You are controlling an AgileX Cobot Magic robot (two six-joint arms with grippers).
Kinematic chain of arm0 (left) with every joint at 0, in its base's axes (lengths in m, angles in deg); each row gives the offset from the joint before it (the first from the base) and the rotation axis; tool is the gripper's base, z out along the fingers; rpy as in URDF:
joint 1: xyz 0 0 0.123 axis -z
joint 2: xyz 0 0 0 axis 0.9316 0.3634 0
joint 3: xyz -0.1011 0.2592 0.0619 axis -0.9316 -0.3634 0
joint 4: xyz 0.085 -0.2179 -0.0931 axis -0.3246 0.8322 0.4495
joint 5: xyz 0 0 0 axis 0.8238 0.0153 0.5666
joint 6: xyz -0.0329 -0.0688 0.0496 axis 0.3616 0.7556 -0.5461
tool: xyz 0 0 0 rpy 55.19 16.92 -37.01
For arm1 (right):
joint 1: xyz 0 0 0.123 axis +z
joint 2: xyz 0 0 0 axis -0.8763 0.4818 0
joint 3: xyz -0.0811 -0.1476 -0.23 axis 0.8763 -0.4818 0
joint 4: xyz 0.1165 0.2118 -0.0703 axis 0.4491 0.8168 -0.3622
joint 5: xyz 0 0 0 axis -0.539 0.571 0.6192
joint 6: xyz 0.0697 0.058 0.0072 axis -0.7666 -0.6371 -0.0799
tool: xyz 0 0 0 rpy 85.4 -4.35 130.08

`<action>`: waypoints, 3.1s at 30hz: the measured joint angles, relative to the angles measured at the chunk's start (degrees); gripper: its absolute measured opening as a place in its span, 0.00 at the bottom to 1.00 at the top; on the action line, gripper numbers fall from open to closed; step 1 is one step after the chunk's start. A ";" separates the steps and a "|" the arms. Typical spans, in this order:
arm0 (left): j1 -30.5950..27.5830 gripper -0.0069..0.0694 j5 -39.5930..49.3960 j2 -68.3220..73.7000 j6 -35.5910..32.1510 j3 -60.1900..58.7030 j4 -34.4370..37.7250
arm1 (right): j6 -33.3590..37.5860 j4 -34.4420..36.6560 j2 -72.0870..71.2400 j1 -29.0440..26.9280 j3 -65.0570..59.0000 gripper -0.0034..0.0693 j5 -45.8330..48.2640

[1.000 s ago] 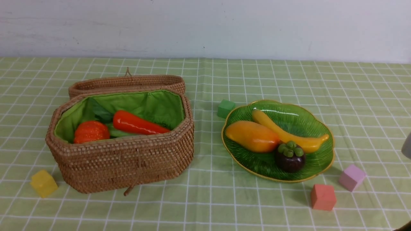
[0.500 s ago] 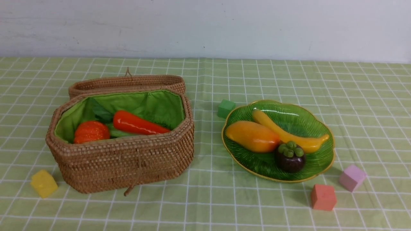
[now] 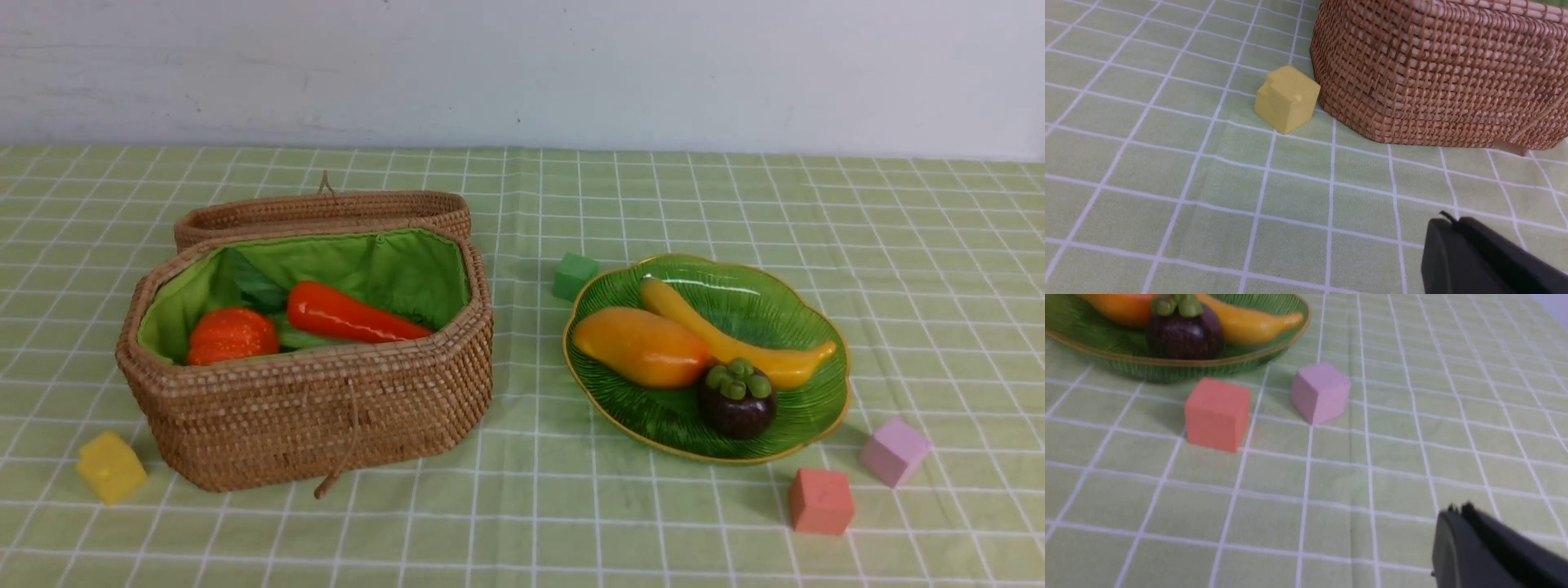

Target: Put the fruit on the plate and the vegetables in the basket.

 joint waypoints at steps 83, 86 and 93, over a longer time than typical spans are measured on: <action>0.00 0.19 -0.01 0.00 0.00 0.00 0.00 | -1.28 -0.07 -0.30 0.00 0.00 0.17 0.06; 0.00 0.19 -0.01 0.00 0.00 0.00 0.00 | -1.28 -0.07 -0.30 0.00 0.00 0.18 0.06; 0.00 0.20 -0.01 0.00 0.00 0.00 0.00 | -1.28 -0.07 -0.30 0.00 0.00 0.18 0.06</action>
